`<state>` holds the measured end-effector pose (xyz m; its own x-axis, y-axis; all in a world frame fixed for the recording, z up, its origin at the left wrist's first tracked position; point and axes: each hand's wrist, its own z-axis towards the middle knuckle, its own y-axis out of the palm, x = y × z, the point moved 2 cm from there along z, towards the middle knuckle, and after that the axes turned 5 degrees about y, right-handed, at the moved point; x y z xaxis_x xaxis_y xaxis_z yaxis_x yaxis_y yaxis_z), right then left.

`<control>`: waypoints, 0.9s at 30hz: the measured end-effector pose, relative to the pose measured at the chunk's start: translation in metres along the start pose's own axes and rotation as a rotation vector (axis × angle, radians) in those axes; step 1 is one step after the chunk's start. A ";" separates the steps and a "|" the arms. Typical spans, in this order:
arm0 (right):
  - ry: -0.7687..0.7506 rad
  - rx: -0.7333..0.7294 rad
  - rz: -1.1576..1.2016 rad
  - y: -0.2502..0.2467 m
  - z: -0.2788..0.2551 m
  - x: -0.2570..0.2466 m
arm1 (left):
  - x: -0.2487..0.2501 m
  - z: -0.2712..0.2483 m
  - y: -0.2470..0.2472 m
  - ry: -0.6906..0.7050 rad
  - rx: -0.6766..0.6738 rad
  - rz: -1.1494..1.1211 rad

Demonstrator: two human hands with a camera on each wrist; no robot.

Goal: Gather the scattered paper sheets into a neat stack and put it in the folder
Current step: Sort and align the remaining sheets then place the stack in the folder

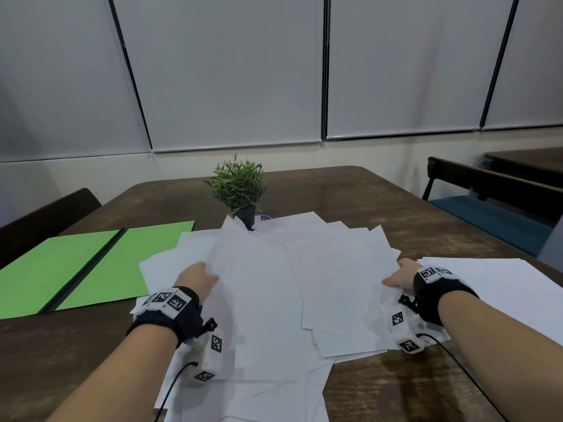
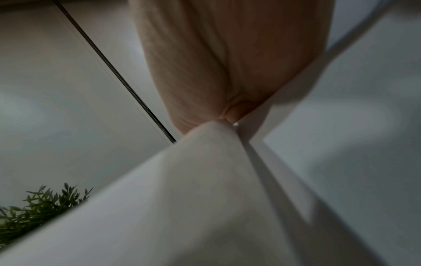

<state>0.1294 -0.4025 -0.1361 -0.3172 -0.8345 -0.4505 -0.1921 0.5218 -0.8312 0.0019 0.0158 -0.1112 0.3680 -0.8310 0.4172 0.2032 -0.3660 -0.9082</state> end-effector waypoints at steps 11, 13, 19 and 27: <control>0.005 -0.029 0.140 -0.002 -0.001 -0.001 | 0.097 0.012 -0.070 0.262 0.545 -0.544; 0.035 -0.062 0.368 0.000 0.010 0.005 | 0.116 0.016 -0.045 0.259 0.393 -0.542; 0.101 -0.215 0.823 0.010 0.047 0.030 | 0.154 -0.001 0.046 0.201 0.003 -0.453; -0.088 -0.165 0.394 0.007 0.033 0.022 | 0.147 0.001 0.078 0.134 -0.186 -0.303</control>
<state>0.1519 -0.4232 -0.1632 -0.3172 -0.5744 -0.7546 -0.2207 0.8186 -0.5302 0.0726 -0.1343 -0.1208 0.1924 -0.7159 0.6712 0.1118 -0.6635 -0.7398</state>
